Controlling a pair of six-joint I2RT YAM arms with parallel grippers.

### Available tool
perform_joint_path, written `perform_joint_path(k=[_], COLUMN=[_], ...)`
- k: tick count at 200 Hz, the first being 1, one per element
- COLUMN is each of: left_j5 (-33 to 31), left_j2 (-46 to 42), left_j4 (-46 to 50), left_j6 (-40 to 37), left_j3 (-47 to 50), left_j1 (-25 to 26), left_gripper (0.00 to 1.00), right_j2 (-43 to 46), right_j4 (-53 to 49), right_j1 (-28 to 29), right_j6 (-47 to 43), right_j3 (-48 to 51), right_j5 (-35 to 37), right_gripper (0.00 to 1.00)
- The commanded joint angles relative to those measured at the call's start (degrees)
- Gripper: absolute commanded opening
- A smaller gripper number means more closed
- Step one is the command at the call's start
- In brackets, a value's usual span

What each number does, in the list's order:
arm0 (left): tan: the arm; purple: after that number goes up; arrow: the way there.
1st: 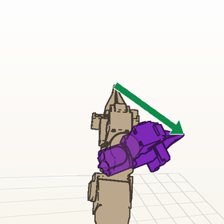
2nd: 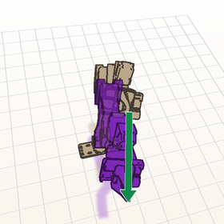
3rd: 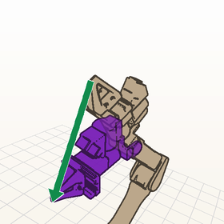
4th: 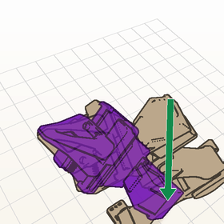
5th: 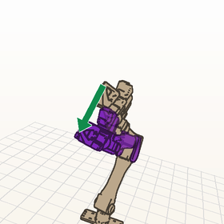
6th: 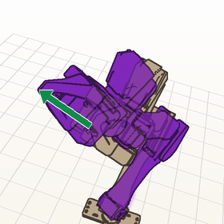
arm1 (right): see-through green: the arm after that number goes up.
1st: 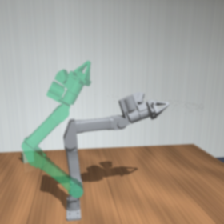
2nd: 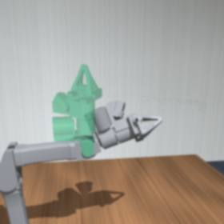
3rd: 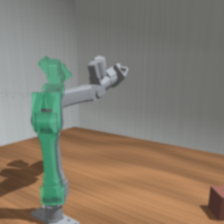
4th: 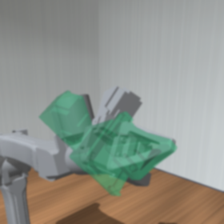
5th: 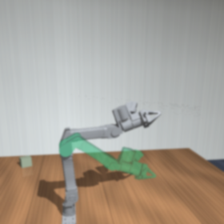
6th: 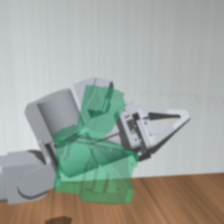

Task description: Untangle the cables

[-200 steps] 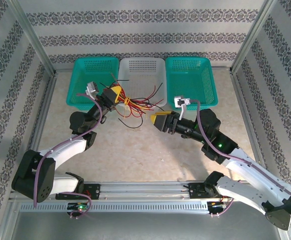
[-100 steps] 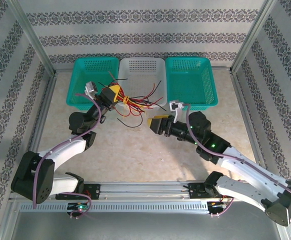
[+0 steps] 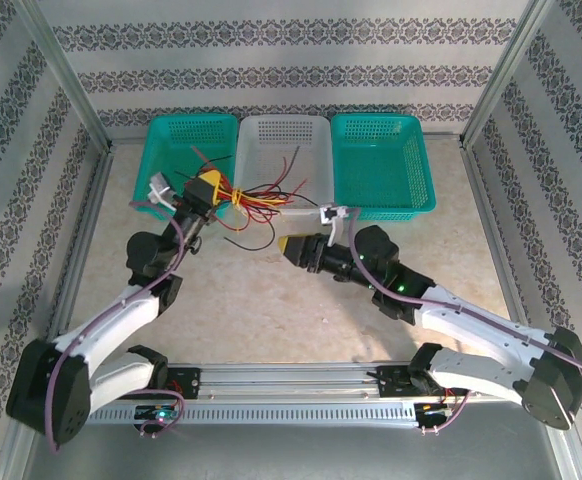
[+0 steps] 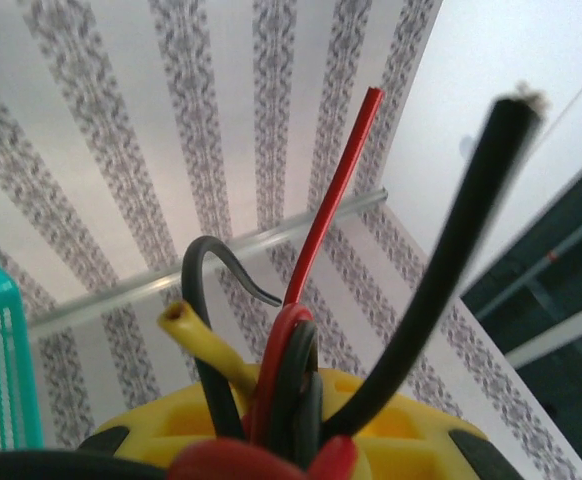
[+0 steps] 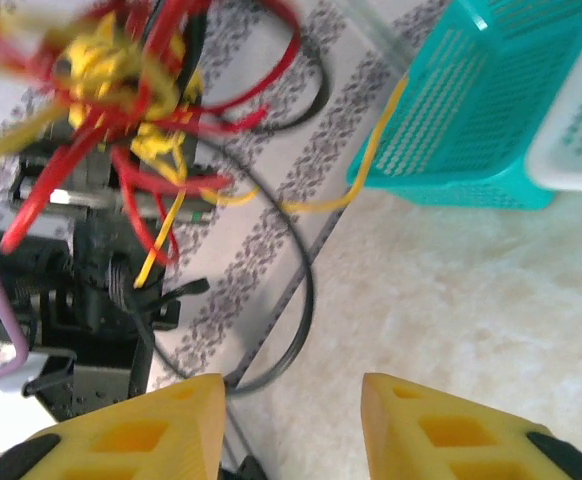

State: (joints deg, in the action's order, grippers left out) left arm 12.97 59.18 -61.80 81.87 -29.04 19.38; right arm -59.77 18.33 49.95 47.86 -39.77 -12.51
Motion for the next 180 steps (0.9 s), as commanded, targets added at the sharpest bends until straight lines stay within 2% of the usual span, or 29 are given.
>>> perform_joint_path(k=[1, 19, 47, 87, 114, 128, 180], left_j5=[-7.09, -5.84, -4.25, -8.75, -7.84, -7.83, -7.61], left_j2=[-2.88, -0.75, 2.95, -0.26, -0.41, -0.54, -1.71], left_j4=[5.05, -0.16, -9.42, -3.24, -2.79, -3.23, -2.48], left_j6=[-3.62, -1.15, -1.42, -5.75, -6.98, -7.42, -9.09], left_j3=[0.56, 0.86, 1.04, 2.41, 2.41, 2.67, 2.86], left_j1=[-0.22, -0.17, -0.21, -0.14, -0.09, -0.03, 0.21], left_gripper=[0.0, 0.0, 0.0, 0.0, 0.0, 0.0, 0.0], right_j2=[-1.37, -2.93, -7.96, -7.34, -8.16, -10.46, -17.49], right_j4=[4.17, 9.05, 14.78, 11.39, 9.31, 9.27, 9.53], right_j1=[2.33, 2.09, 2.36, 6.17, 6.27, 6.38, 7.43], right_j6=[0.4, 3.04, 4.51, 0.14, 0.41, 0.52, 1.01], right_j3=[0.86, 3.11, -0.62, -5.73, -7.75, -9.72, -15.76], right_j5=[3.58, 5.42, 0.24, 2.18, 4.04, 3.05, 1.44], right_gripper=[0.36, 0.34, 0.29, 0.31, 0.46, 0.49, 0.4])
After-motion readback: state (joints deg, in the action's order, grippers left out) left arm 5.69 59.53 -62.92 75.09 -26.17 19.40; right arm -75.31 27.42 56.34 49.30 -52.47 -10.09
